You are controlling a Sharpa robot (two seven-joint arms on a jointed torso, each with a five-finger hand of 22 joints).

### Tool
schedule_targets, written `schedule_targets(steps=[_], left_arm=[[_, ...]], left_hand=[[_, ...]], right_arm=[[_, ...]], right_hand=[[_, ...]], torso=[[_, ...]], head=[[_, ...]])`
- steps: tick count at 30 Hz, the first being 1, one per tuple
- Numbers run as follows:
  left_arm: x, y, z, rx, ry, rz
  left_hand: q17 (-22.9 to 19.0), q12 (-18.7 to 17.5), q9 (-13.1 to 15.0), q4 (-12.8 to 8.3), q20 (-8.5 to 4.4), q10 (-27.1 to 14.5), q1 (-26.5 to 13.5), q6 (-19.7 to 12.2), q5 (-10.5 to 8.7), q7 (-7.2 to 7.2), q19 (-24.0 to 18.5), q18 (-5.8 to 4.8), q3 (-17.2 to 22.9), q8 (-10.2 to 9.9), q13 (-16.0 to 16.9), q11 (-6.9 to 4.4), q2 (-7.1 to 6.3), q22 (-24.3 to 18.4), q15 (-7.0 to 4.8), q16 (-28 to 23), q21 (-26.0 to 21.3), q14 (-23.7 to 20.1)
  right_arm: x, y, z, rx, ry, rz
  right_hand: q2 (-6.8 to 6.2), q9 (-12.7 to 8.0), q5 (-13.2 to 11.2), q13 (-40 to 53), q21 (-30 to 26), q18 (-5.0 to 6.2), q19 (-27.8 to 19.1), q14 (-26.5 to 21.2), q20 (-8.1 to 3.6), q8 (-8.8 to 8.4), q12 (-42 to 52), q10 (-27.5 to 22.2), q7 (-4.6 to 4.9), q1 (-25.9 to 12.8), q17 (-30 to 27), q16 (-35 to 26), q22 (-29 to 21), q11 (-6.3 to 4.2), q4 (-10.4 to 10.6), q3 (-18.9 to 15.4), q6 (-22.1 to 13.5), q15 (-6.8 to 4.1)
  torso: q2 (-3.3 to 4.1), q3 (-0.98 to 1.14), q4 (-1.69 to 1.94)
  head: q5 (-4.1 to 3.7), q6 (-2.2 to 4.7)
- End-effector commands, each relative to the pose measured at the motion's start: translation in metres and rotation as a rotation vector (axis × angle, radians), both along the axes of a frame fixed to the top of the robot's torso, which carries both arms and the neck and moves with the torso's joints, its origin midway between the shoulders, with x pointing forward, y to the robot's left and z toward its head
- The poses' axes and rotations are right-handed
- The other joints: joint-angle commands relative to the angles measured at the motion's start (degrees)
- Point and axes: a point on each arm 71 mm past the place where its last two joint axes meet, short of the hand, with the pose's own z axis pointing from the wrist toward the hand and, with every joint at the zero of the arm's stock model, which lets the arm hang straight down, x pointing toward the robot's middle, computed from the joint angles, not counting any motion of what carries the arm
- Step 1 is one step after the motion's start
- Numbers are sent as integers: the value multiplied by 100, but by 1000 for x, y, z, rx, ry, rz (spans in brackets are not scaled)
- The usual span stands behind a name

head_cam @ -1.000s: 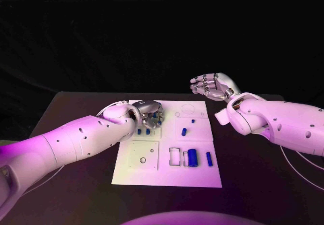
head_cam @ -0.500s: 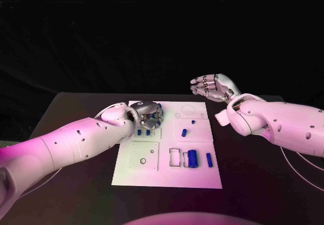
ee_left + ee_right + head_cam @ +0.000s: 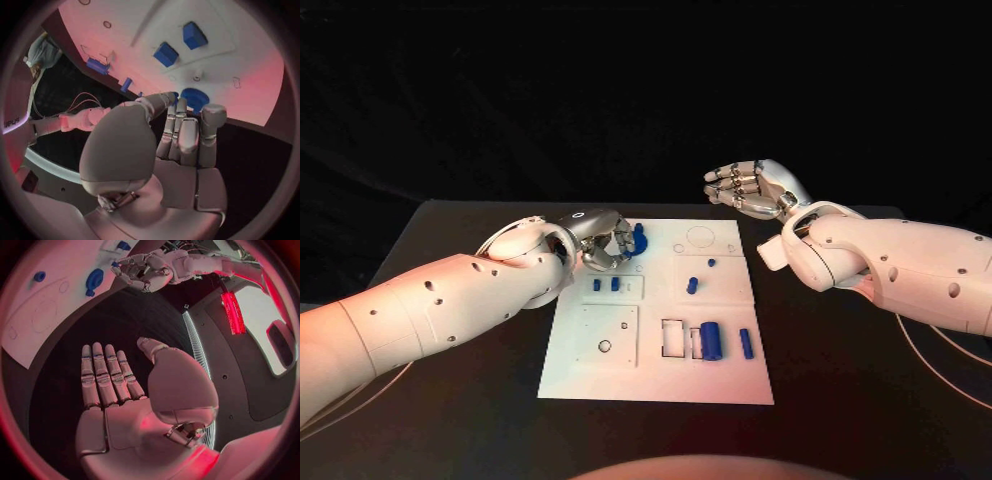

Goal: Assemble the parts on the task board

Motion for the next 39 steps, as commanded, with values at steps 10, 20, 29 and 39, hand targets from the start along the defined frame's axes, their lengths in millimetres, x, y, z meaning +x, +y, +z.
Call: schedule_targets(steps=[10, 20, 29, 39], left_arm=[[-2, 28, 4, -50, 64, 76], [1, 37, -4, -26, 95, 102], [2, 39, -11, -17, 122, 106], [2, 35, -14, -23, 135, 101]], left_hand=[[-16, -63, -7, -2, 1, 65, -78, 52, -1, 6, 53, -99, 17, -43, 10, 4, 3, 12, 0, 13, 38, 40], [-28, -70, -7, -4, 0, 66, -78, 53, 0, 6, 52, -98, 17, -47, 10, 4, 3, 10, -1, 10, 37, 37], [-56, -95, -8, -3, -1, 71, -92, 54, -5, 6, 45, -96, 12, -62, 11, 6, -1, -2, 1, 1, 29, 30], [-73, -98, -8, -3, -2, 72, -92, 55, -5, 6, 42, -95, 13, -64, 11, 6, 1, -8, 1, -3, 26, 25]], right_arm=[[-1, 0, -1, 1, 0, 17], [-1, 1, -1, 2, 1, 20], [-2, 1, -1, 2, 1, 20], [-2, 2, -1, 2, 0, 21]], right_hand=[[44, -9, 21, -7, -27, -62, -47, 19, -6, -24, -31, 21, 510, -17, -5, -24, -5, 36, 4, -39, 49, 16], [44, -9, 21, -7, -27, -62, -47, 19, -6, -24, -31, 21, 510, -17, -5, -24, -5, 36, 4, -39, 49, 16], [44, -9, 21, -7, -27, -62, -47, 19, -6, -24, -31, 21, 510, -17, -5, -24, -5, 36, 4, -39, 49, 16], [44, -9, 21, -7, -27, -62, -47, 19, -6, -24, -31, 21, 510, -17, -5, -24, -5, 36, 4, -39, 49, 16]], torso=[[7, 7, 1], [1, 12, -15], [7, 11, -12], [11, 7, -13]], head=[[17, -10], [61, -10], [61, -7], [67, -8]])
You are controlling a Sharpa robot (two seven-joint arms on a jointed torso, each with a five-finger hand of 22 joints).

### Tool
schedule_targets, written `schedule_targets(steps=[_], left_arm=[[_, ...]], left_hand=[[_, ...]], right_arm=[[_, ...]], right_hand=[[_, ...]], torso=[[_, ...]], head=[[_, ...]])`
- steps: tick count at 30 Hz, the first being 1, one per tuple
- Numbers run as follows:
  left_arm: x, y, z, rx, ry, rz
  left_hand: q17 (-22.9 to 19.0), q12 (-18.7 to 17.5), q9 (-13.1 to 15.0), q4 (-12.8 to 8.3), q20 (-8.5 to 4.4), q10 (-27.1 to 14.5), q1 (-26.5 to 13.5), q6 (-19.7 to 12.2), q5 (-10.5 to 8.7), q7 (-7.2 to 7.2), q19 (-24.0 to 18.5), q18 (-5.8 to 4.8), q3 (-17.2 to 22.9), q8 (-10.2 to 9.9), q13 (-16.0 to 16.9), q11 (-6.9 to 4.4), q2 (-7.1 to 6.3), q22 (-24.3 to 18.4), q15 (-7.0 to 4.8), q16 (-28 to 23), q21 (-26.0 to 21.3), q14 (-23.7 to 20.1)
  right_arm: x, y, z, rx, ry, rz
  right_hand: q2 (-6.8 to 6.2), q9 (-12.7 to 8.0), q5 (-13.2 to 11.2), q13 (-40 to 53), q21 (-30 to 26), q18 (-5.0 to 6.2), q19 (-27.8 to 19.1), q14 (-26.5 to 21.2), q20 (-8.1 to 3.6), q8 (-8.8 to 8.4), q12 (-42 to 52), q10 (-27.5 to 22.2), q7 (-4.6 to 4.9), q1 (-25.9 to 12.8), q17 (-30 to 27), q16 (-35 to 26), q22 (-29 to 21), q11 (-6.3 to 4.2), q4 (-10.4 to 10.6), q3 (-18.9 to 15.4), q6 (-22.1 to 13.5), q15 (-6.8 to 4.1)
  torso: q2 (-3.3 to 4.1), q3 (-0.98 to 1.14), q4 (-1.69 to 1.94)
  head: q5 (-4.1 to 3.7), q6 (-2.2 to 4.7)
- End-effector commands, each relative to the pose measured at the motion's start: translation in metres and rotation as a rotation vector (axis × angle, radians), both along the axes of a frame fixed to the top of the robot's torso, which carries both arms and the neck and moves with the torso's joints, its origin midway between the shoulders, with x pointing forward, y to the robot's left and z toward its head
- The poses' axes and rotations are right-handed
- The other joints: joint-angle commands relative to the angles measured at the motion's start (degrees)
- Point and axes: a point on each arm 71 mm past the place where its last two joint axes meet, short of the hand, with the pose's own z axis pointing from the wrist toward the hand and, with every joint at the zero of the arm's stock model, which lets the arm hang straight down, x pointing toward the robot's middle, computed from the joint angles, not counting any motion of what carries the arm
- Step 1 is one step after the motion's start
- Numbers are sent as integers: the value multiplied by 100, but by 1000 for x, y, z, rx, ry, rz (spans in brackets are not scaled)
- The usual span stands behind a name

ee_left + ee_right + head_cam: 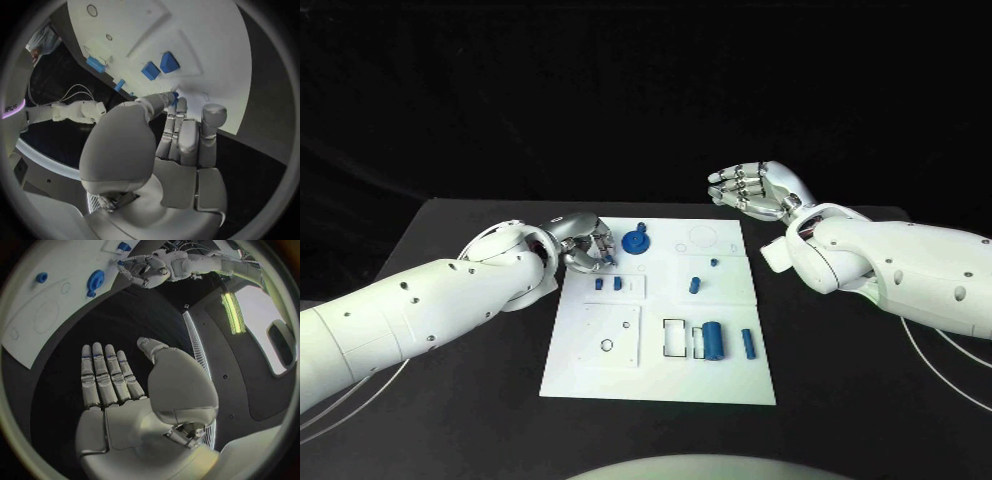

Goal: Assemble the parts on the task board

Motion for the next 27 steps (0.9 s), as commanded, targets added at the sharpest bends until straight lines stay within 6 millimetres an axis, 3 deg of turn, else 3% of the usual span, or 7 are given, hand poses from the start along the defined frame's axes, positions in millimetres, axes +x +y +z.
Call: schedule_targets(steps=[1, 27], left_arm=[[0, -3, -2, -6, 23, -9], [1, -10, -7, 5, 44, -24]], left_hand=[[-4, -21, -4, -4, -22, 32, -46, 35, -5, -15, 23, -95, 13, -18, -9, 6, 3, -5, 1, -3, 0, 25], [-74, -74, -3, -1, -29, 55, -64, 48, -8, -15, -5, -86, 10, -49, -4, 6, 24, -45, 4, -25, -28, 2]], right_arm=[[-1, 2, 0, 2, -3, 21], [-1, 3, 0, 3, -3, 23]], right_hand=[[44, -9, 22, -7, -28, -62, -47, 19, -6, -24, -31, 21, 510, -17, -7, -24, -6, 36, 4, -39, 49, 16], [44, -9, 22, -7, -28, -62, -47, 19, -6, -24, -31, 21, 510, -17, -7, -24, -6, 36, 4, -39, 49, 16]], torso=[[5, -7, 6], [3, -4, 3]], head=[[-1, -2], [-13, -24]])
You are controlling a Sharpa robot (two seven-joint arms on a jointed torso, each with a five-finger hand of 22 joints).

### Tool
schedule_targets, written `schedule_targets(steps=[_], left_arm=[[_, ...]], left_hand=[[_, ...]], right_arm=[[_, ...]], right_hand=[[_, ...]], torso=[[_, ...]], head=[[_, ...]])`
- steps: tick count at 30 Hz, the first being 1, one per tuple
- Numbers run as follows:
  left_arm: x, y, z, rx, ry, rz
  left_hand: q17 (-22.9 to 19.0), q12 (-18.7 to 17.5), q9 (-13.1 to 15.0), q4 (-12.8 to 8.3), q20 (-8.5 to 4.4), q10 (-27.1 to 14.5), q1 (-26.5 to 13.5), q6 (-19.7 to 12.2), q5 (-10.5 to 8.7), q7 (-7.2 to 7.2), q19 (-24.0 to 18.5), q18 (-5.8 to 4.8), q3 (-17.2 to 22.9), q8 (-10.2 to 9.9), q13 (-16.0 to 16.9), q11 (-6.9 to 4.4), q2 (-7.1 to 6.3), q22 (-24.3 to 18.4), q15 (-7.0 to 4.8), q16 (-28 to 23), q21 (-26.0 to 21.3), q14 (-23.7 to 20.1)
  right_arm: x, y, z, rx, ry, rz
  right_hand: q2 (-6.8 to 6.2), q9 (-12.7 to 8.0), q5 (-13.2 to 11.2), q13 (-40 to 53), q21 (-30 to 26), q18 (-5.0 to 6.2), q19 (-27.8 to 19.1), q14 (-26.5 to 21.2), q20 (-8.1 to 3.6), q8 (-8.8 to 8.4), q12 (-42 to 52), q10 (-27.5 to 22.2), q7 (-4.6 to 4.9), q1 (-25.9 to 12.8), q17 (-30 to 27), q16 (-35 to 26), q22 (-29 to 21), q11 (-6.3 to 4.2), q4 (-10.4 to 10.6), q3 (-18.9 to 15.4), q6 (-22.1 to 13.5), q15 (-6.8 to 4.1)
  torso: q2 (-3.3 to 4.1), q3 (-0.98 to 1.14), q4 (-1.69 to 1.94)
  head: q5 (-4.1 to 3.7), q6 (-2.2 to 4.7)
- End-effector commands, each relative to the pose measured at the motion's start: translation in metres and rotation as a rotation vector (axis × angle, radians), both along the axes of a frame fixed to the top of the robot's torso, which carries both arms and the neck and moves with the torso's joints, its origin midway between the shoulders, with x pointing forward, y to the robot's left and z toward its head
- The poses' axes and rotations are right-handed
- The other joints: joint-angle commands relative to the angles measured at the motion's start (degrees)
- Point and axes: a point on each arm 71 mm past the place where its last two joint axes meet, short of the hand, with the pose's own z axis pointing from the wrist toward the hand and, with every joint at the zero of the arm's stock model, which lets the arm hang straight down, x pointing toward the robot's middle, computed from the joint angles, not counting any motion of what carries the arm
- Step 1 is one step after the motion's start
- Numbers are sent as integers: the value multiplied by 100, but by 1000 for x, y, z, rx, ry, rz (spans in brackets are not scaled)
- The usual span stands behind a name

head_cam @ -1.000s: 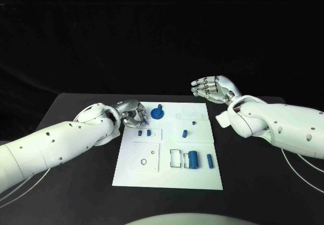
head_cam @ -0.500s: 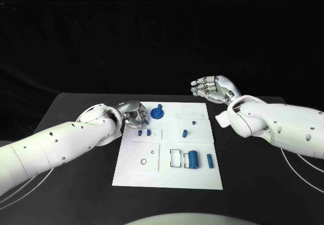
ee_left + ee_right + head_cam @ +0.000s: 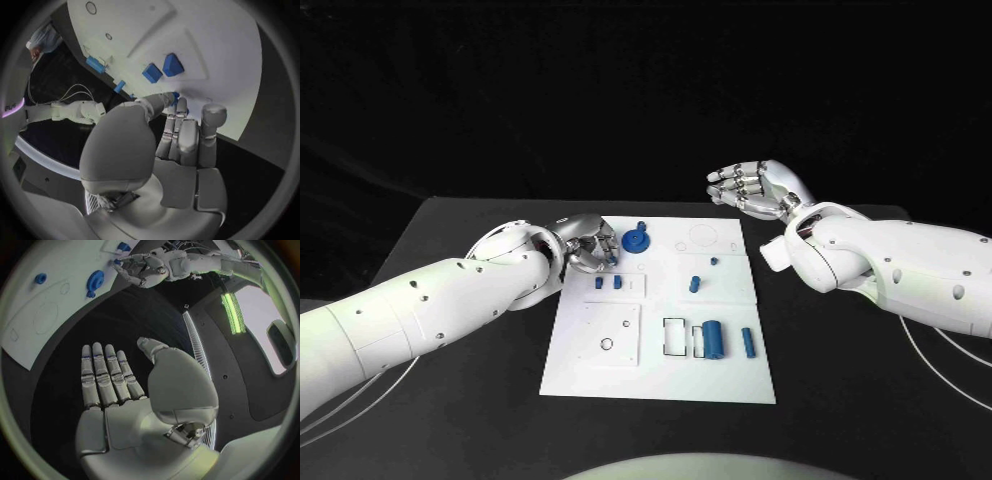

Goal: Assemble the parts on the task board

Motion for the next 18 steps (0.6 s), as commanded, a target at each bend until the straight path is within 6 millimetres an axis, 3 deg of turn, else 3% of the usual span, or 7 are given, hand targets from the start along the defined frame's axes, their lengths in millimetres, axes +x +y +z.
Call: schedule_targets(steps=[1, 13, 18], left_arm=[[-1, -3, -2, 10, 23, -19], [-2, -5, -4, 35, 26, -31], [-2, -5, -4, 50, 30, -34]], left_hand=[[-5, -21, 3, -1, -28, 35, -42, 28, -8, 6, -5, -86, 11, -27, -3, -15, 1, -7, 4, -25, -27, 2], [-32, -138, -3, -19, -33, 2, -74, 14, -12, 18, -60, -73, -18, -93, -7, 3, -29, -86, 15, -37, -84, -17], [-283, -312, -24, -62, -13, -117, -130, -58, -2, 66, -220, -28, -80, -198, -23, 66, -181, -328, 70, -116, -254, -144]], right_arm=[[-1, 2, 0, 2, -3, 20], [-1, 2, -1, 2, -1, 20], [-1, 1, -1, 1, 0, 19]], right_hand=[[44, -10, 22, -7, -27, -62, -47, 19, -6, -24, -31, 21, 510, -17, -7, -24, -7, 35, 4, -39, 49, 16], [44, -10, 22, -7, -27, -62, -47, 19, -6, -24, -31, 21, 510, -17, -7, -24, -7, 35, 4, -39, 49, 16], [44, -10, 22, -7, -27, -62, -47, 19, -6, -24, -31, 21, 510, -17, -7, -24, -7, 35, 4, -39, 49, 16]], torso=[[-1, 3, 1], [-2, 3, 5], [0, 1, -1]], head=[[-9, -9], [-12, -13], [-12, -15]])
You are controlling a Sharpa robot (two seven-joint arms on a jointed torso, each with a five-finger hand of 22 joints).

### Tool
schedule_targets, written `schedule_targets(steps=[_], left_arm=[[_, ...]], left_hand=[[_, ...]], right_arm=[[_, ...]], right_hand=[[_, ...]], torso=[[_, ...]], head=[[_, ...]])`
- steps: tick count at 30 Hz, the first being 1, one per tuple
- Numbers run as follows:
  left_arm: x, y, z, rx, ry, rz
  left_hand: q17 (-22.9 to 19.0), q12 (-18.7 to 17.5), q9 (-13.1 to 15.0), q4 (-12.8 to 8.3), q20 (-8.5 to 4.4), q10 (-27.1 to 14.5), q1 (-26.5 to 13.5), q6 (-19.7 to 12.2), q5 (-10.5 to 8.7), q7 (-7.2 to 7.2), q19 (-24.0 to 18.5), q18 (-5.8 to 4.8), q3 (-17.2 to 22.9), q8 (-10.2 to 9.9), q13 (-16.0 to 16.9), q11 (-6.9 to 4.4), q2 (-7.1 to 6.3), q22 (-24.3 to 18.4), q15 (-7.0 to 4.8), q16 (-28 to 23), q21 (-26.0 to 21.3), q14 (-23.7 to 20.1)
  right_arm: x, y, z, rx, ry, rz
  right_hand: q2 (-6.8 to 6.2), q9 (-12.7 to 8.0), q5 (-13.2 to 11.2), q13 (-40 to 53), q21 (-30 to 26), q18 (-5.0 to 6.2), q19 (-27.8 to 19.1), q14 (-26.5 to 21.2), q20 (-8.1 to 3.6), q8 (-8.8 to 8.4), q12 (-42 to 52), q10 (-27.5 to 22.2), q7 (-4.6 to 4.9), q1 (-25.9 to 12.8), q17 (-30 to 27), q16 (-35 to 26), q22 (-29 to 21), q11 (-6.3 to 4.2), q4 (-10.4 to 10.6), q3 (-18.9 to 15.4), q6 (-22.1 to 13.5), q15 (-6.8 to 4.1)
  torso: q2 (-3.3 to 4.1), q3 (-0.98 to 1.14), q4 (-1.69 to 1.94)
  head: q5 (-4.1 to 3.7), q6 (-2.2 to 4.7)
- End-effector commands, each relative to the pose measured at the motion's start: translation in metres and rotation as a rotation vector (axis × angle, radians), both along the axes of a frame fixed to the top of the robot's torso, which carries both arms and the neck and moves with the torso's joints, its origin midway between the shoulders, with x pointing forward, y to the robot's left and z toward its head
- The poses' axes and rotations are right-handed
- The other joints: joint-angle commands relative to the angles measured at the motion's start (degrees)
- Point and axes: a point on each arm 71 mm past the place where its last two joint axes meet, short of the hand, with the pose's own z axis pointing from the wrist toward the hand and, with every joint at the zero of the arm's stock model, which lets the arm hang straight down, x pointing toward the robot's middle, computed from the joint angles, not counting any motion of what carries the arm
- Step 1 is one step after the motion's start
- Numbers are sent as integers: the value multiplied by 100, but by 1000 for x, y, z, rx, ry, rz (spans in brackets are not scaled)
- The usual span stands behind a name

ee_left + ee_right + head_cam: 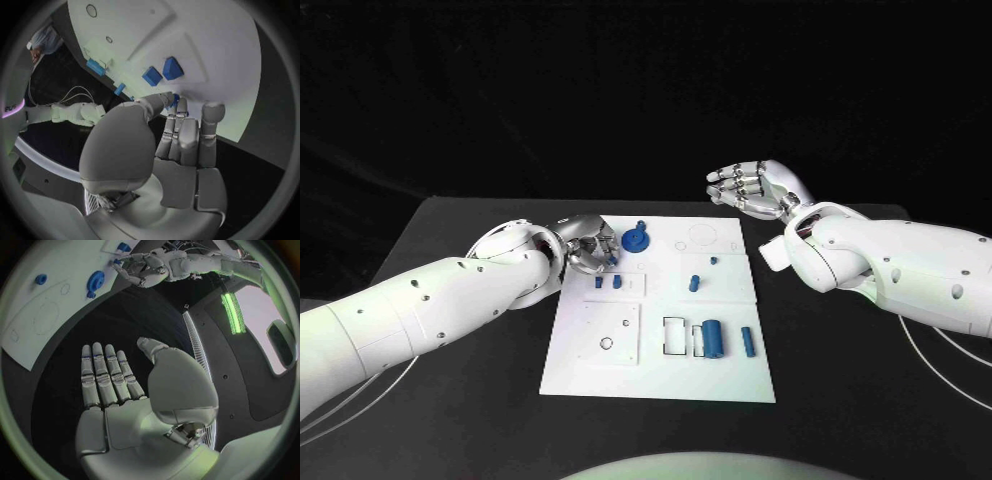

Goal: Assemble the parts on the task board

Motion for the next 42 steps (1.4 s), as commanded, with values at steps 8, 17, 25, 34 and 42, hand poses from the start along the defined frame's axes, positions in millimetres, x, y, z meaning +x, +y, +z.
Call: schedule_targets(steps=[8, 17, 25, 34, 42], left_arm=[[-2, -3, -2, 24, 8, -16], [-2, -2, -2, 27, 6, -10], [-1, 0, -3, 34, 6, 1], [0, 5, -2, 27, -8, 20], [-1, 21, 5, -56, 2, 50]], left_hand=[[-107, -159, -17, -18, 46, -151, -57, -38, 9, 55, -109, -18, -58, -100, -9, 59, -96, -106, 47, -45, -101, -106], [-281, -371, -101, -17, 132, -297, -93, -268, 15, 207, -198, 4, -55, -355, -10, 175, -142, -235, 146, -62, -194, -200], [-455, -532, -165, -17, 206, -453, -106, -391, 11, 297, -290, 28, -93, -525, -17, 261, -186, -357, 218, -90, -281, -303], [-844, -672, -265, -37, 299, -742, -52, -666, 18, 377, -531, 101, -291, -801, -14, 354, -195, -721, 306, -169, -534, -526], [-1286, -653, -280, -46, 327, -869, 12, -692, 33, 440, -749, 158, -480, -854, -3, 397, -167, -1043, 339, -276, -765, -757]], right_arm=[[-1, 1, 0, 1, -3, 19], [-1, 1, 0, 1, -4, 18], [-1, 1, -1, 1, -2, 18], [0, 1, -4, -29, 42, 29], [-1, 0, -11, -148, 96, 69]], right_hand=[[60, -14, 25, -7, -24, -62, -49, 29, -6, -31, -38, 23, 510, -11, -23, -42, -28, 36, 3, -55, 54, 16], [62, -15, 25, -7, -24, -63, -49, 30, -6, -32, -39, 23, 510, -10, -25, -45, -30, 36, 4, -57, 55, 16], [62, -15, 25, -7, -24, -63, -49, 30, -6, -32, -39, 23, 510, -10, -25, -45, -30, 36, 4, -57, 55, 16], [46, -54, -114, -12, -35, -104, -135, -69, -2, -87, -112, -89, 542, -14, -93, -157, -104, 77, 0, -152, 2, 62], [-47, -58, -702, 0, 200, 29, 259, 473, -40, 21, 5, 201, 402, 747, -44, 158, -97, -68, -779, 113, 302, -118]], torso=[[0, -5, 2], [2, -5, -3], [-2, -4, 1], [-3, -4, -3], [0, 9, -26]], head=[[-4, 2], [-4, -1], [1, 0], [5, 8], [-10, 17]])
